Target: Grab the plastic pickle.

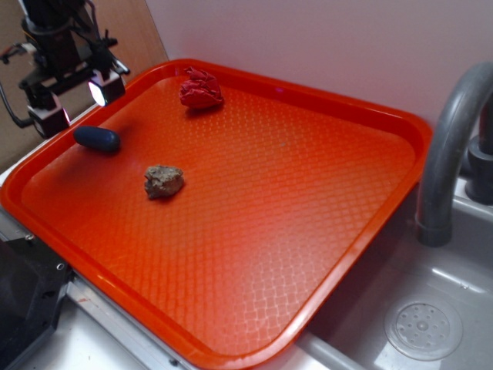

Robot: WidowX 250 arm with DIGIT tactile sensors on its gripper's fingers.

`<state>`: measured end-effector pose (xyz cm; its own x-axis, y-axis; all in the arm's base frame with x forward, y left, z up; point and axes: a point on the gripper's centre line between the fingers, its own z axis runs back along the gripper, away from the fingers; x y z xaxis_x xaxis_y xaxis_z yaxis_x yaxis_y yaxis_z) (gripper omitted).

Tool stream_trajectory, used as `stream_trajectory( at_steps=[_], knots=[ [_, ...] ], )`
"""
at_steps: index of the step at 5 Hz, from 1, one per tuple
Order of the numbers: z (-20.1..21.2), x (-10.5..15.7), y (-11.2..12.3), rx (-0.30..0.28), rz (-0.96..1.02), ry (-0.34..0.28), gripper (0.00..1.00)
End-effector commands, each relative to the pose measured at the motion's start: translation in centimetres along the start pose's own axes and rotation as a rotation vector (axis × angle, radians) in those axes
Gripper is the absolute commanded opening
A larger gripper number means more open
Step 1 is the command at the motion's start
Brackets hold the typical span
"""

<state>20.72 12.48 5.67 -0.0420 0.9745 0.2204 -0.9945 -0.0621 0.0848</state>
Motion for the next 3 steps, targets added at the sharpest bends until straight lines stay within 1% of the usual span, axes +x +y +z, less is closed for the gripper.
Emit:
stream_trajectory(
  at_steps=[1,3],
  knots=[
    [-1.3,-0.7,0.1,-0.02,0.007,-0.094,1.0],
    [-2.4,-2.5,0.6,-0.022,-0.032,-0.128,1.0]
  ],
)
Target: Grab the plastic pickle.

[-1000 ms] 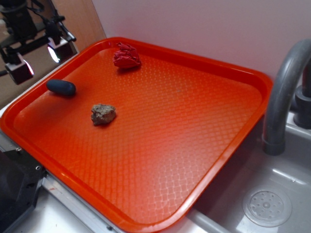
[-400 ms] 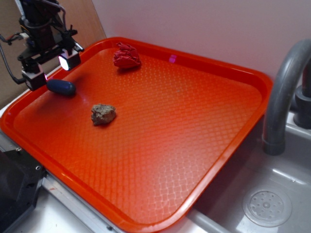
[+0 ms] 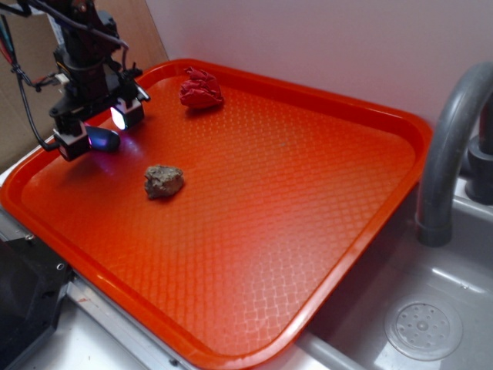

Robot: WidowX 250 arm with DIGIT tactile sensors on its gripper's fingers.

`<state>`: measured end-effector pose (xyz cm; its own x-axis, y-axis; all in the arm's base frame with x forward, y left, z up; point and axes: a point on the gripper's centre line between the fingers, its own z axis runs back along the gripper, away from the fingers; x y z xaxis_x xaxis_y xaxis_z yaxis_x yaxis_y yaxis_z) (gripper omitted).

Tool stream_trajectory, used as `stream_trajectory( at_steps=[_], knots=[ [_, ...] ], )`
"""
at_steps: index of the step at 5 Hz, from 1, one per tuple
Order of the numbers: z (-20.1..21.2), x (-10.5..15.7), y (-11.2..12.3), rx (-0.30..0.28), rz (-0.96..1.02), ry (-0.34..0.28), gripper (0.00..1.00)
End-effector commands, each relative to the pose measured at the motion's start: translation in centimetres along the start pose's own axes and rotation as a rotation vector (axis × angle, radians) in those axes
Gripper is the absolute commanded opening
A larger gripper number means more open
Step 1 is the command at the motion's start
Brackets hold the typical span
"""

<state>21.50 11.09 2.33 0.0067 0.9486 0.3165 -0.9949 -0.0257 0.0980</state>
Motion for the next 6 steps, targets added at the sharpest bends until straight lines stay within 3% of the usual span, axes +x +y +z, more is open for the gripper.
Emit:
stream_trajectory(
  at_steps=[1,4,5,6],
  knots=[
    [0.1,-0.7,1.6,-0.021,0.004,-0.048,0.0],
    [1.3,-0.9,1.6,-0.044,-0.039,-0.1,0.0],
    [4.7,-0.7,0.9,-0.121,-0.162,-0.096,0.0],
    [9.5,-0.7,0.3,-0.197,-0.271,-0.008,0.0]
  ],
)
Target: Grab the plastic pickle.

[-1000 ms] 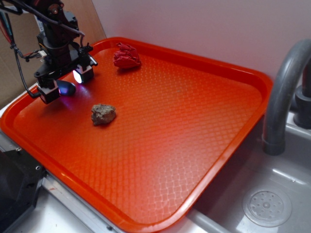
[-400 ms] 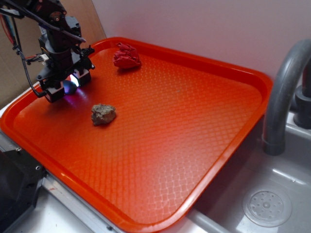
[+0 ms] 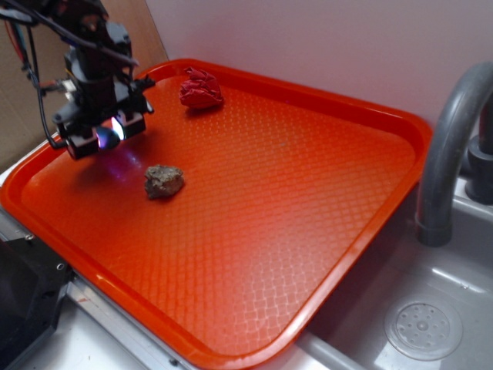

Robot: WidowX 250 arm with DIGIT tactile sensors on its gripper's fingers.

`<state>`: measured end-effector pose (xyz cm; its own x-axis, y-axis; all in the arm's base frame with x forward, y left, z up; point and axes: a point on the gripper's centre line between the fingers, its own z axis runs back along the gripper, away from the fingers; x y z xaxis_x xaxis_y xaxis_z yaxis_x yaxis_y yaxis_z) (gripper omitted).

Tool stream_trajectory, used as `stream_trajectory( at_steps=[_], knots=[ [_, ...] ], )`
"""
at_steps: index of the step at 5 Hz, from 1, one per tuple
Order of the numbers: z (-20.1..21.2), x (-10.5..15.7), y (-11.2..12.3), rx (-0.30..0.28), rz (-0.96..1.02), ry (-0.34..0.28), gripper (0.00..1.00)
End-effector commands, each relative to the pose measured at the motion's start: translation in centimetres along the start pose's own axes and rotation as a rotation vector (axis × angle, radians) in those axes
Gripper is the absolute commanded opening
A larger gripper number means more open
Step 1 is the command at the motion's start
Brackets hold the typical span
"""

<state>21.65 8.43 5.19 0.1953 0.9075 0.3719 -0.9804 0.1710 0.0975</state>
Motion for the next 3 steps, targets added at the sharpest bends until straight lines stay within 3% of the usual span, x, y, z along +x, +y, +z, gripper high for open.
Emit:
stream_trajectory(
  at_steps=[1,2,3],
  knots=[
    [11.4,1.3,-0.6,-0.28,-0.21,0.079,0.0],
    [17.4,-0.1,-0.1,-0.431,-0.376,0.154,0.0],
    [21.8,-1.0,1.3,-0.545,-0.552,0.158,0.0]
  ],
)
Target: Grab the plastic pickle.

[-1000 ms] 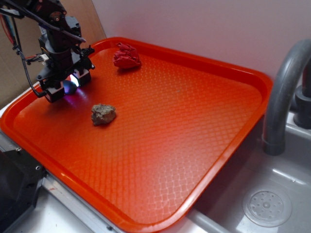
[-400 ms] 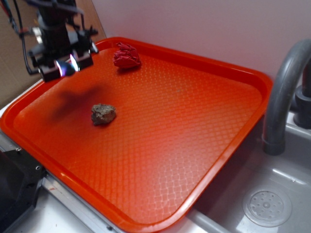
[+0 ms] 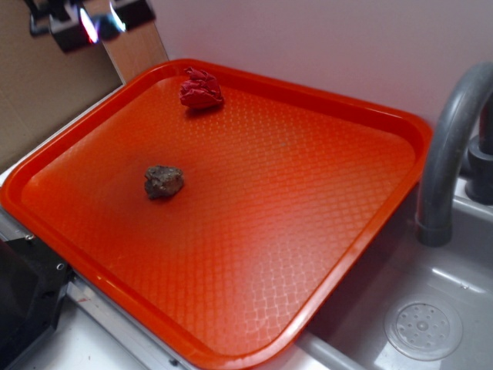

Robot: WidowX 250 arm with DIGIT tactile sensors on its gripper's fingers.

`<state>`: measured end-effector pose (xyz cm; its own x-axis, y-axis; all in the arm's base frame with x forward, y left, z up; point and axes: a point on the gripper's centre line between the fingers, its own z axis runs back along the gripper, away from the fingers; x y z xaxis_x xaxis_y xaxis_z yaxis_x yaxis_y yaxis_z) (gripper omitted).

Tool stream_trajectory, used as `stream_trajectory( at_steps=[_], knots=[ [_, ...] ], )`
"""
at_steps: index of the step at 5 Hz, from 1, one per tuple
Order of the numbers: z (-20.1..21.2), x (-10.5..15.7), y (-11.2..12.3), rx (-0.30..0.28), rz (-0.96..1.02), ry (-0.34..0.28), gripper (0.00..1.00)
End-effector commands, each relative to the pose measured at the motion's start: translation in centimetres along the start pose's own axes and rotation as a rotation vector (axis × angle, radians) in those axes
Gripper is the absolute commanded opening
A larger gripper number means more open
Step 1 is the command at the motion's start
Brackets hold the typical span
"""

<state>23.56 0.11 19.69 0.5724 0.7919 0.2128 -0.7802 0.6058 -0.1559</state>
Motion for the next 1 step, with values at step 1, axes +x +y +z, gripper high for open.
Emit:
stream_trajectory(
  at_steps=[1],
  knots=[
    [8.59,-1.0,1.28,-0.256,-0.352,0.021,0.0]
  ],
)
